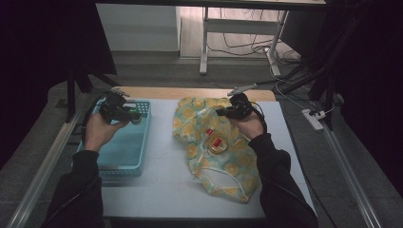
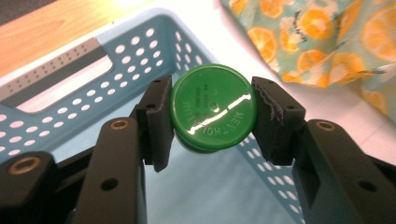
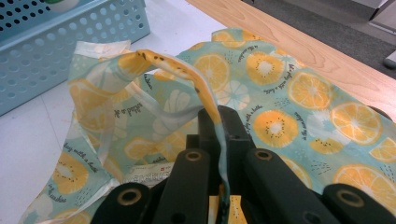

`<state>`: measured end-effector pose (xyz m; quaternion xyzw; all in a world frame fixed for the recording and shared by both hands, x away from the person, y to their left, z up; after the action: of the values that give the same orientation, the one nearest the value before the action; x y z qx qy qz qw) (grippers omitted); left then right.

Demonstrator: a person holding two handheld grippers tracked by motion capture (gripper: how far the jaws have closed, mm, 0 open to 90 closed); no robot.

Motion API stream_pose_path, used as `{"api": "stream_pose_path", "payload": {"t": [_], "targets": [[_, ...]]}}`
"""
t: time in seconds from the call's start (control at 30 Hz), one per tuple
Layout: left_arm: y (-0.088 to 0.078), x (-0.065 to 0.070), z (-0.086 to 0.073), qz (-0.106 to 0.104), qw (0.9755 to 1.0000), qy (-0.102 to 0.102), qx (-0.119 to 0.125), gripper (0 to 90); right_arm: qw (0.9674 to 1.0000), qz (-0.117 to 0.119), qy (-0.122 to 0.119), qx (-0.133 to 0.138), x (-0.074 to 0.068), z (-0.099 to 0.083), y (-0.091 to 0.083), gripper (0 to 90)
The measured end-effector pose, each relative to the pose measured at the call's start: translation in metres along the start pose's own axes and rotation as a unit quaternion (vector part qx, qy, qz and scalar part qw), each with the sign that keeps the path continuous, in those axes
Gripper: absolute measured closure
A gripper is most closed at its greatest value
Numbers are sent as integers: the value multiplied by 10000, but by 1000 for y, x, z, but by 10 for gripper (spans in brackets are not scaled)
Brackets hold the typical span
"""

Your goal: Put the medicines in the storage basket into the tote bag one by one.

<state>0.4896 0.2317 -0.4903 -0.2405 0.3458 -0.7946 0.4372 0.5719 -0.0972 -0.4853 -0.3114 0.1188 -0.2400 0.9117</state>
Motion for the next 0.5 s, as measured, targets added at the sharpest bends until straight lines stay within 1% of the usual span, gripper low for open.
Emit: {"api": "stream_pose_path", "payload": {"t": [0.03,0.17,0.3,0.5], "targets": [[-1,3,1,-58,10000,-1,20,518,10000,1,-2,-3,0,0,0,900],[-5,16,5,-202,9997,112,104,518,10000,-1,-10,0,0,1,0,900],[-5,34,9,-412,9989,214,87,518,10000,-15,-3,8,1,1,-1,900],[-3,65,20,-656,9965,508,117,518,10000,-26,-11,25,1,2,-2,900]]}}
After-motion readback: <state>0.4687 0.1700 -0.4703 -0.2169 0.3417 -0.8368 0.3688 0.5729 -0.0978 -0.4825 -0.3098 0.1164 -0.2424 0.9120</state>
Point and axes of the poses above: each handheld gripper's, and its own axes: y roughly forward along the jaws, z roughly out of its top, x roughly to its right, the point moved 9 cm from there along y, roughly forward along the jaws, and after that the axes turned 2 degrees about x, right-handed, at the moved point
